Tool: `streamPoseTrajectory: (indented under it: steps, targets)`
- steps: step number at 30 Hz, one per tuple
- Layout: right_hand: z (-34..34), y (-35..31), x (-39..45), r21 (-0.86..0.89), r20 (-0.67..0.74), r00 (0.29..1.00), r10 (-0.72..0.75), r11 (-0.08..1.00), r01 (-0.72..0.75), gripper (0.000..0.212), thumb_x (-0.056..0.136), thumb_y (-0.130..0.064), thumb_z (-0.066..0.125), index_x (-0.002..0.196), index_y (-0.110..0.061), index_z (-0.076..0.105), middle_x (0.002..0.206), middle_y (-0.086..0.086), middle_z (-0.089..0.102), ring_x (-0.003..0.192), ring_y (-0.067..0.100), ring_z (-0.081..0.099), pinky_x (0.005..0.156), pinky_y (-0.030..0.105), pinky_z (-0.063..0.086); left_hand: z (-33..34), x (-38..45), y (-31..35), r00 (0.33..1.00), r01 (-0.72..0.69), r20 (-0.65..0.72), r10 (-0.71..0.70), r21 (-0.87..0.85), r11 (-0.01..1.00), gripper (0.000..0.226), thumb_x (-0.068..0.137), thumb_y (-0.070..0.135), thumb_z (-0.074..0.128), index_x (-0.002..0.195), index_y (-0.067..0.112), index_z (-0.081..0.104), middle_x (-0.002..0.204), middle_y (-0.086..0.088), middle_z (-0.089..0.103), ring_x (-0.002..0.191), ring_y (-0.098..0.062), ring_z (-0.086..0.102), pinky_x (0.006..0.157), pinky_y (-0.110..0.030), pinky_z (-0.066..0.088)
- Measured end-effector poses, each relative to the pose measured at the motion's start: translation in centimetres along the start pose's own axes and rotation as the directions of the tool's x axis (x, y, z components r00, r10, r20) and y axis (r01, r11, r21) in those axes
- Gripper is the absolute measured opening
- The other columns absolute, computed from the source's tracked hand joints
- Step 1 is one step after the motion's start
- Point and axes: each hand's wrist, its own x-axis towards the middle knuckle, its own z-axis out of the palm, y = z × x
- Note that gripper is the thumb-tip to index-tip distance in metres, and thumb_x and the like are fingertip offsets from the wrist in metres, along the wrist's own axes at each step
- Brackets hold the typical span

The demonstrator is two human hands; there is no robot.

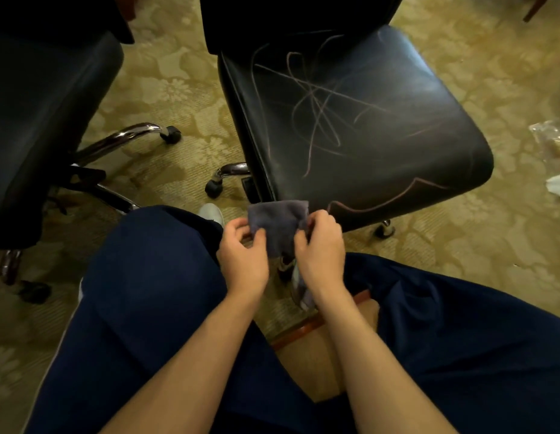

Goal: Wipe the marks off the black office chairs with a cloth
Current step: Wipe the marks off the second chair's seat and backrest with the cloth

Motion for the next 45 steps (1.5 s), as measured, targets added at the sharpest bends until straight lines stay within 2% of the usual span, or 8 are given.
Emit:
streamPoseTrajectory:
  steps: [8,14,17,21,28,36,40,45]
  targets:
    - [1.7,-2.0,0.1,0.144,0.030,0.998,0.050,0.988,-0.054,0.020,0.091,-0.026,0.062,0.101,-0.017,0.047,0.106,0.003,0.055,0.103,0.021,0.053,0.085,0.039,0.049,-0.3,2.0,-0.5,0.999,0.040,-0.021,-0.038,0.152,0.987,0.012,0.094,0.029,0.065,0.105,0.026,0.060,0.102,0.003,0.059,0.088,-0.011,0.059,0.061,-0.012,0.037]
    - [3.3,-3.4,0.4,0.048,-0.036,0.992,-0.118,0.992,0.120,0.008,0.093,-0.019,0.059,0.096,-0.012,0.056,0.097,0.005,0.060,0.091,0.025,0.055,0.076,0.040,0.047,-0.4,4.9,0.4,0.995,0.094,-0.021,-0.093,0.046,0.995,0.006,0.099,0.031,0.054,0.101,0.027,0.057,0.076,0.001,0.066,0.068,-0.013,0.067,0.068,-0.032,0.055]
    - [4.1,-4.1,1.2,-0.212,-0.145,0.952,-0.271,0.948,0.238,0.009,0.085,-0.020,0.064,0.088,-0.013,0.060,0.082,0.006,0.064,0.076,0.027,0.057,0.064,0.040,0.041,-0.2,5.0,1.1,0.992,0.071,-0.110,-0.061,0.088,0.994,0.012,0.101,0.030,0.050,0.105,0.019,0.054,0.074,0.007,0.061,0.058,0.005,0.061,0.057,-0.011,0.045]
    - [3.3,-4.1,2.8,-0.245,-0.164,0.932,-0.324,0.928,0.280,0.010,0.083,-0.019,0.066,0.088,-0.012,0.061,0.079,0.008,0.066,0.071,0.031,0.063,0.059,0.038,0.044,1.0,3.2,1.8,0.987,0.004,-0.159,0.002,0.040,0.999,0.015,0.102,0.023,0.052,0.109,0.010,0.050,0.078,0.011,0.057,0.053,0.014,0.057,0.048,-0.006,0.041]
    - [0.0,0.1,3.5,-0.043,-0.239,0.969,0.064,0.996,-0.076,0.012,0.097,-0.025,0.053,0.098,-0.013,0.049,0.097,0.008,0.059,0.084,0.031,0.061,0.065,0.040,0.045,4.8,2.1,2.8,0.983,-0.124,0.149,0.110,0.092,0.988,0.011,0.095,0.034,0.060,0.099,0.026,0.055,0.074,0.002,0.072,0.070,-0.012,0.072,0.071,-0.044,0.061]
    - [3.6,-5.0,1.6,0.174,-0.122,0.988,0.100,0.982,-0.078,0.031,0.093,-0.032,0.061,0.114,-0.015,0.045,0.111,0.006,0.061,0.095,0.029,0.065,0.077,0.047,0.053,0.6,4.5,2.8,1.000,0.015,-0.008,-0.015,0.022,1.000,0.012,0.097,0.031,0.061,0.097,0.019,0.060,0.061,0.010,0.065,0.055,0.005,0.062,0.054,-0.007,0.044]
    - [5.3,-6.9,1.5,-0.001,-0.160,0.974,-0.158,0.987,0.160,0.024,0.094,-0.030,0.052,0.108,-0.010,0.051,0.104,0.010,0.059,0.080,0.034,0.065,0.059,0.043,0.051,-0.7,5.7,2.3,0.994,0.054,-0.097,-0.052,0.026,0.998,0.021,0.097,0.037,0.060,0.105,0.018,0.062,0.065,0.013,0.063,0.059,0.006,0.058,0.053,-0.010,0.040]
    - [4.1,-5.1,3.1,-0.017,-0.172,0.964,-0.203,0.979,0.203,0.012,0.091,-0.016,0.055,0.101,-0.011,0.050,0.096,0.009,0.059,0.073,0.035,0.062,0.057,0.046,0.050,0.9,5.2,3.0,0.990,0.010,-0.142,-0.008,0.009,1.000,0.021,0.093,0.037,0.066,0.102,0.019,0.060,0.069,0.010,0.067,0.059,0.011,0.061,0.055,-0.007,0.045]
